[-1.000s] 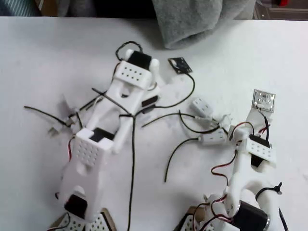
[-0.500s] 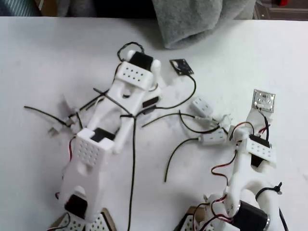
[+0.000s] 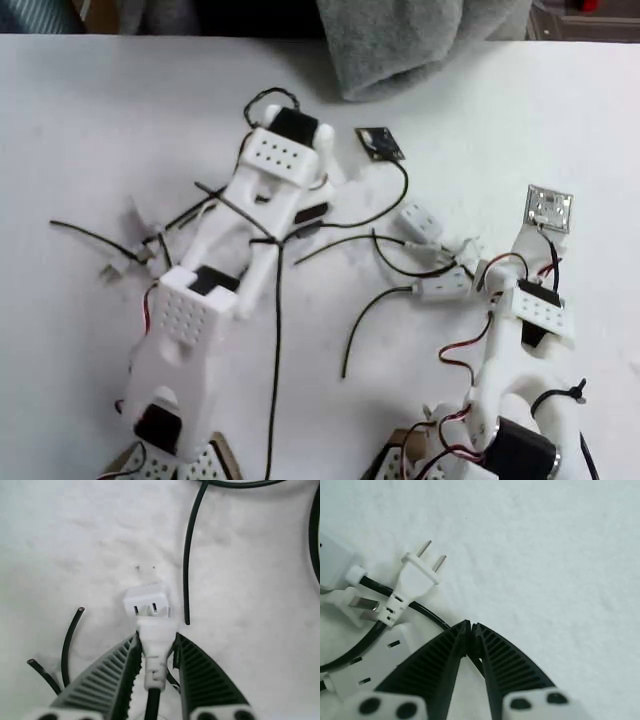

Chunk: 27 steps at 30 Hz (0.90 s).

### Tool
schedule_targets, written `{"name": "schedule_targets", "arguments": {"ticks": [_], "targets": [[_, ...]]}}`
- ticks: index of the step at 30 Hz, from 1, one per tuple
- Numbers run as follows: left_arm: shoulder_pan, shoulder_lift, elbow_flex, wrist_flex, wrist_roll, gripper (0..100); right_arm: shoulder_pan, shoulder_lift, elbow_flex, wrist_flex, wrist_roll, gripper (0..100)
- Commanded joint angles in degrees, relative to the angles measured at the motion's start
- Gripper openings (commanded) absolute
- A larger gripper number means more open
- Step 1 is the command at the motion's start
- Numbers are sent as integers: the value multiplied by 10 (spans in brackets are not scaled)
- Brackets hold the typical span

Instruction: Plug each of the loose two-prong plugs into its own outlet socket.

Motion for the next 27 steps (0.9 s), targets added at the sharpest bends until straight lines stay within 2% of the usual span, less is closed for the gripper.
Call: {"name": "schedule_targets", "arguments": {"ticks": [1,7,27], "targets": [[-7,-9,-6,-1,-9,24,5,-18,-4,-8,-4,19],[-28,-11,-6,-1,-11,24,5,-18,-4,-8,-4,19],[-16,-5,-1,-16,18,24,5,-18,-4,-8,-4,19]]}}
